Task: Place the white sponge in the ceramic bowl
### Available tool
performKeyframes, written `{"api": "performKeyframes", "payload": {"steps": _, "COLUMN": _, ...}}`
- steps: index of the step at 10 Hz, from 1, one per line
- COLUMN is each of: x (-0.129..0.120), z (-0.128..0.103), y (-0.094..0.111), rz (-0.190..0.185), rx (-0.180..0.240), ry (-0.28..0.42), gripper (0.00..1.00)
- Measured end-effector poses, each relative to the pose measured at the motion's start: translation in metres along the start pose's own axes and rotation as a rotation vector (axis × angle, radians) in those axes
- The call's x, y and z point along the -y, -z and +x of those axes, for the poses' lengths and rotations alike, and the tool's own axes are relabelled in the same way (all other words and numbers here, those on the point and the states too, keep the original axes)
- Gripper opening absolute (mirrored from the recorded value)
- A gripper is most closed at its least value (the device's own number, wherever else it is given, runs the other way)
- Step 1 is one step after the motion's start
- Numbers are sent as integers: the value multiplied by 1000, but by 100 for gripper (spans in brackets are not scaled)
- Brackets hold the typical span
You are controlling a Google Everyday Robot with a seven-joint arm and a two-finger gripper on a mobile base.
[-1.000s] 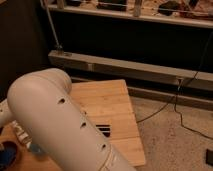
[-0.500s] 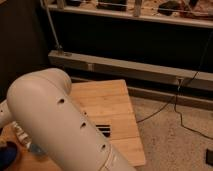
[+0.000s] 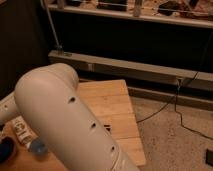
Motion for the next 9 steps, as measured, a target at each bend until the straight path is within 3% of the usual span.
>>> {"api": "performKeyframes", "payload": {"steps": 5, "x": 41, "z": 63, "y": 41, "rz": 92, "rx": 14, "ry": -164, "gripper": 80}}
{"api": "performKeyframes", "payload": {"steps": 9, "x": 64, "z": 117, "y": 53, "rz": 199, "rx": -36, "ry": -320, "gripper": 80}}
